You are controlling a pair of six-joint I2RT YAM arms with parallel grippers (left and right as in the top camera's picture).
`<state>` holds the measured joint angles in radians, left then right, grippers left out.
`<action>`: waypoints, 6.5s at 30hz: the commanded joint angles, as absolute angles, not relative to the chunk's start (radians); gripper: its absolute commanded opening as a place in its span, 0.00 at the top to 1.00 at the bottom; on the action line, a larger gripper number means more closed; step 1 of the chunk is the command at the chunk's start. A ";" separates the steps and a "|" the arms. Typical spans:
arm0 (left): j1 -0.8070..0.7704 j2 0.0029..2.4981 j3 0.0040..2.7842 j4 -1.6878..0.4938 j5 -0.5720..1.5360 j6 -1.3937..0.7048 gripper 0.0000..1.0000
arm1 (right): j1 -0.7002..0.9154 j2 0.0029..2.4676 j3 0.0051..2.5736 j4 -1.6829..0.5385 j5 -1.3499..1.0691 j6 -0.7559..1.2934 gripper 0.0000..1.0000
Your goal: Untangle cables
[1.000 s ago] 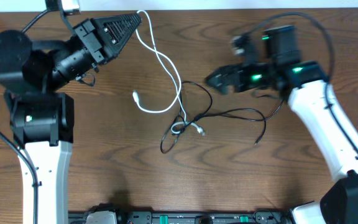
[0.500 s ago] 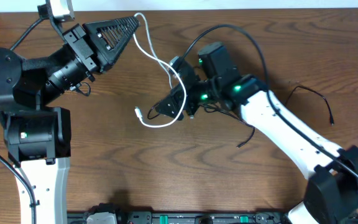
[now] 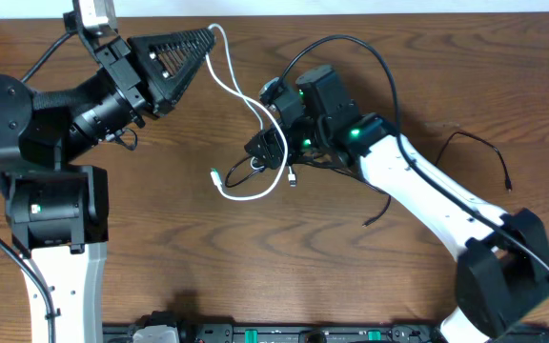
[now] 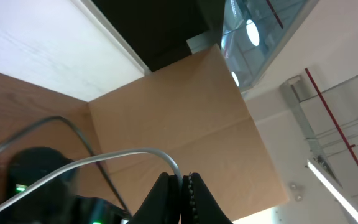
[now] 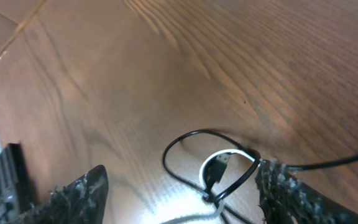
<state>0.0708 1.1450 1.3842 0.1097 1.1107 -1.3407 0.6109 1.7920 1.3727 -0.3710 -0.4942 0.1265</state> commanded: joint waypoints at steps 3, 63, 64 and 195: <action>0.072 1.116 1.398 0.118 1.140 -1.363 0.92 | 0.609 1.916 1.378 -0.317 -0.481 0.226 0.48; -0.109 1.390 1.397 -0.993 0.743 -0.707 0.51 | 0.500 1.394 1.379 -0.196 -0.424 1.010 0.99; -0.128 1.391 1.397 -0.987 0.728 -0.707 0.51 | 0.506 1.394 1.379 -0.185 -0.425 1.010 0.99; -0.074 1.449 1.397 -0.813 0.970 -0.505 0.92 | 0.369 1.594 1.378 -0.745 -0.104 0.783 0.36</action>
